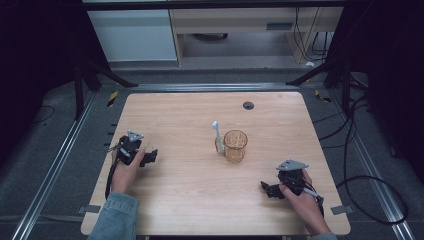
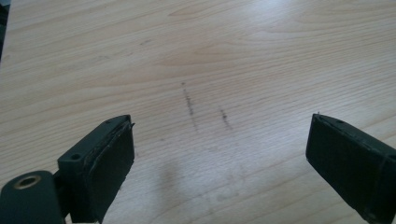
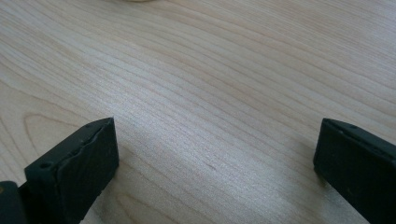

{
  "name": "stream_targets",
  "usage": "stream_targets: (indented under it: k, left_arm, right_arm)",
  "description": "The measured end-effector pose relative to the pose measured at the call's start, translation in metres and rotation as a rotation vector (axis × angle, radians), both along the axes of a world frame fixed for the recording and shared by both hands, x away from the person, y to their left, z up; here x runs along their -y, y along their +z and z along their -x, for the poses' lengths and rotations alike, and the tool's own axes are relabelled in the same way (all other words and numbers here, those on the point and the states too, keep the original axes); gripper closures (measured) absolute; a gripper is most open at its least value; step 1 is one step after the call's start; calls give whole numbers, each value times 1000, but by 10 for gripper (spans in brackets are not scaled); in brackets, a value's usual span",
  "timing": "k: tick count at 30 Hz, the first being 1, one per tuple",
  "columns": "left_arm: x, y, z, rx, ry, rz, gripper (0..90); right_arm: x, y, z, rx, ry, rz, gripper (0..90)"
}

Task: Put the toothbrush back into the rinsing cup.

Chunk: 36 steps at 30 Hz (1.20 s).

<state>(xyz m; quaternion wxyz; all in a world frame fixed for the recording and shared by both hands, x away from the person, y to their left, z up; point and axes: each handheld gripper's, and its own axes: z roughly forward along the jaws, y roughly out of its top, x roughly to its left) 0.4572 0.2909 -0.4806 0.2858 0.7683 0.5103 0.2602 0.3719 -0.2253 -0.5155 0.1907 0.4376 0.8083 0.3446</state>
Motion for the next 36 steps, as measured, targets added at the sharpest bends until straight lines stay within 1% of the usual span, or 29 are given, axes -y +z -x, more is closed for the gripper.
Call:
stream_targets:
  k: [3,5,8,11,15,19,23,25,27,36]
  left_arm:
    - [-5,-4,-2,-4,14,-10,73]
    - [-7,-6,-4,-1,22,-12,74]
    - [-10,-9,-7,-9,30,-14,74]
    - [-13,-13,-8,-20,38,-6,73]
    - [-17,-17,-10,-30,41,28,65]
    - [-17,-21,-12,-47,46,34,64]
    - [-18,-23,-13,-41,47,54,39]
    - [-19,-26,-13,-31,45,77,30]
    - [-20,-28,-13,-19,41,82,11]
    - [-20,-28,-14,-22,45,81,0]
  right_arm:
    - [0,0,0,0,0,0,4]
    - [0,0,0,0,0,0,4]
    - [0,0,0,0,0,0,4]
    - [0,0,0,0,0,0,4]
    - [0,0,0,0,0,0,4]
    - [0,0,0,0,0,0,4]
    - [0,0,0,0,0,0,4]
    - [0,0,0,0,0,0,4]
    - [0,0,0,0,0,0,4]
    - [0,0,0,-1,-1,0,4]
